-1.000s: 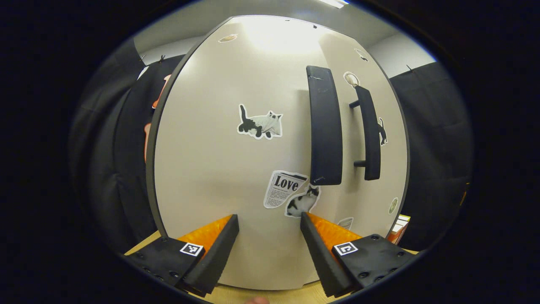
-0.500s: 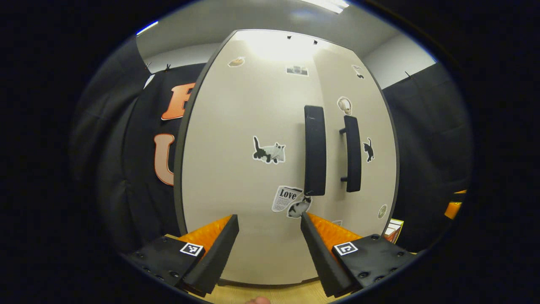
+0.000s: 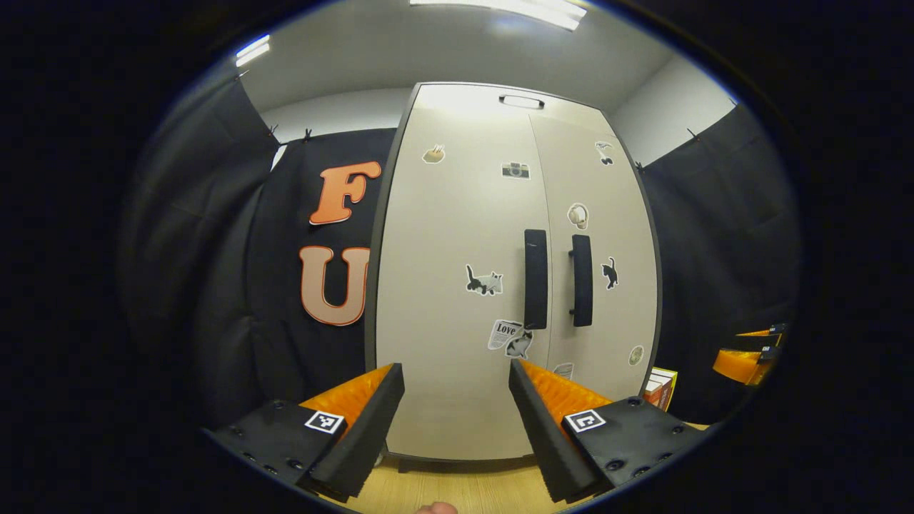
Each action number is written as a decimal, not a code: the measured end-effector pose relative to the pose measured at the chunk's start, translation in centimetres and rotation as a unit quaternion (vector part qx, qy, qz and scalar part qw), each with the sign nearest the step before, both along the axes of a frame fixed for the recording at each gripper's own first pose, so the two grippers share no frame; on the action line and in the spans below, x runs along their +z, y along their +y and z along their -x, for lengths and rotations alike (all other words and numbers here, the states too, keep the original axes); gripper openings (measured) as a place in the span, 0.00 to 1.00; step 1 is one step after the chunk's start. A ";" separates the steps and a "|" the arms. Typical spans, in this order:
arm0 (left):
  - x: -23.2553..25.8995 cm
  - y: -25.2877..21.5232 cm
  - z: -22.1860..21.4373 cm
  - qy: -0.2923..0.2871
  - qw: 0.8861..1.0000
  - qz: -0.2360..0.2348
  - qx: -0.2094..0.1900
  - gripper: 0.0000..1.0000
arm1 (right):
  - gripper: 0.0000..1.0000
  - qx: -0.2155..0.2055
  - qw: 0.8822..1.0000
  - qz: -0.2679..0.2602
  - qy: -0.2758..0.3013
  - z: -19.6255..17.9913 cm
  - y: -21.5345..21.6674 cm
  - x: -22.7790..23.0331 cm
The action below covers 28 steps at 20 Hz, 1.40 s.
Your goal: Grab one shoe with the right hand and put it into the shoe cabinet, grab the other shoe with the left hand and put it into the shoe cabinet; then close the right door with the right hand and the left door with the left hand.
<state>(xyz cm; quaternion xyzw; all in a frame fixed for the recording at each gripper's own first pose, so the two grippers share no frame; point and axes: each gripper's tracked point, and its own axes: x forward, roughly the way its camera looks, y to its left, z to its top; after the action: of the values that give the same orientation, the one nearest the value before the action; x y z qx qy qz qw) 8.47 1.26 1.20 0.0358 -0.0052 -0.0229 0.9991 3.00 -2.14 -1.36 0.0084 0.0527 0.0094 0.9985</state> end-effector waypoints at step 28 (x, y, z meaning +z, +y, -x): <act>1.2 2.7 3.2 0.005 0.999 0.037 0.013 0.96 | 0.92 0.000 1.000 -0.006 -0.018 0.9 1.5 2.0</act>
<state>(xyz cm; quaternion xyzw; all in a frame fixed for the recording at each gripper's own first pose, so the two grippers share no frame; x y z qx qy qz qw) 5.26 3.94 2.37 -0.0013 -0.0004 -0.0099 1.0000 2.13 -0.65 0.66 0.0145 0.0344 0.0097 0.9993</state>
